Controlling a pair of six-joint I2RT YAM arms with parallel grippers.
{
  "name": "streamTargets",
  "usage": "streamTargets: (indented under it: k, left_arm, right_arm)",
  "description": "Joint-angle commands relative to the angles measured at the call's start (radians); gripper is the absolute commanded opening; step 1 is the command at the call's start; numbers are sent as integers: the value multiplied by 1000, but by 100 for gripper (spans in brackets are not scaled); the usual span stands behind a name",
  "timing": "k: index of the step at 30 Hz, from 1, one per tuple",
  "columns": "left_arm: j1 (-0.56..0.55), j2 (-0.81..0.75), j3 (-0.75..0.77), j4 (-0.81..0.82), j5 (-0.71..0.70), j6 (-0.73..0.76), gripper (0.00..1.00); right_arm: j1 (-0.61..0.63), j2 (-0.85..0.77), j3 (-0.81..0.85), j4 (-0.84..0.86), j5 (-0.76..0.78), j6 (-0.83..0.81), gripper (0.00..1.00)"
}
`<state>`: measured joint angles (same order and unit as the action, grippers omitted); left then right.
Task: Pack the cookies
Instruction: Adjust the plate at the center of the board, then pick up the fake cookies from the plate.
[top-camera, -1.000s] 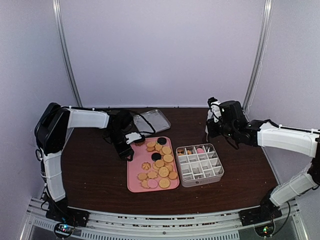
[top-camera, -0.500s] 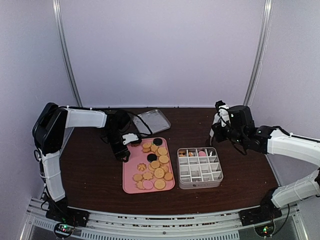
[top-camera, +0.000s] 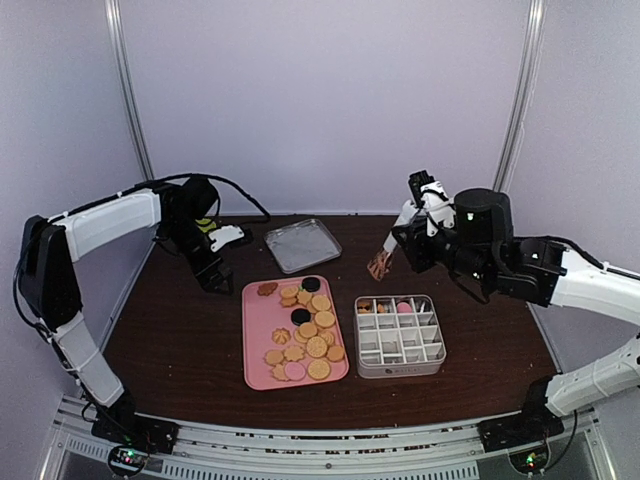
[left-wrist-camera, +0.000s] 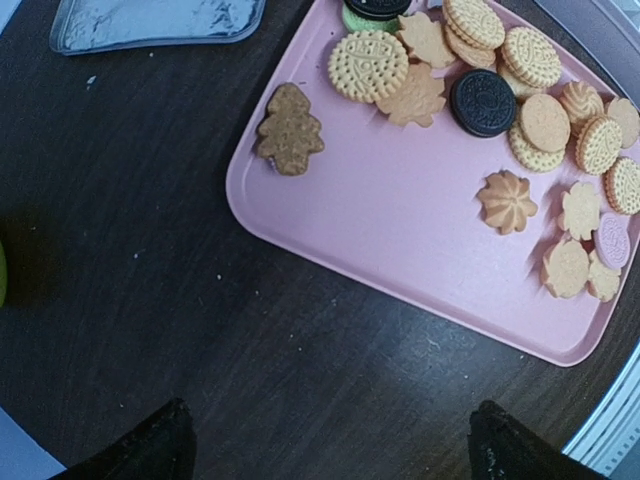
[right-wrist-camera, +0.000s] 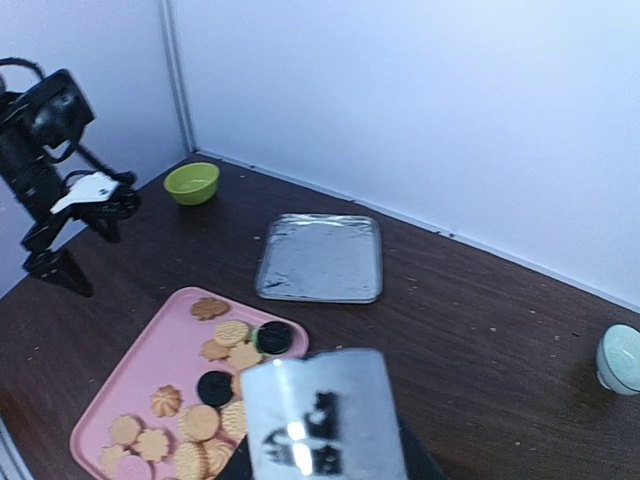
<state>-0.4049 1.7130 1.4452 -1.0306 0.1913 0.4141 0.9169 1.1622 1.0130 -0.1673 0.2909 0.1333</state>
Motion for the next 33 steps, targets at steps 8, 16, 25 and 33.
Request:
streamTargets:
  k: [8, 16, 25, 33]
  left_arm:
    - [53, -195, -134, -36, 32, -22, 98]
    - [90, -227, -175, -52, -14, -29, 98]
    - [109, -236, -206, -31, -13, -25, 98]
    - [108, -229, -203, -23, 2, -24, 98]
  right_arm:
    - [312, 180, 51, 80, 62, 62, 29]
    - [360, 218, 23, 87, 69, 73, 31]
    - [367, 238, -19, 88, 109, 86, 33]
    - [365, 265, -5, 72, 121, 80, 38]
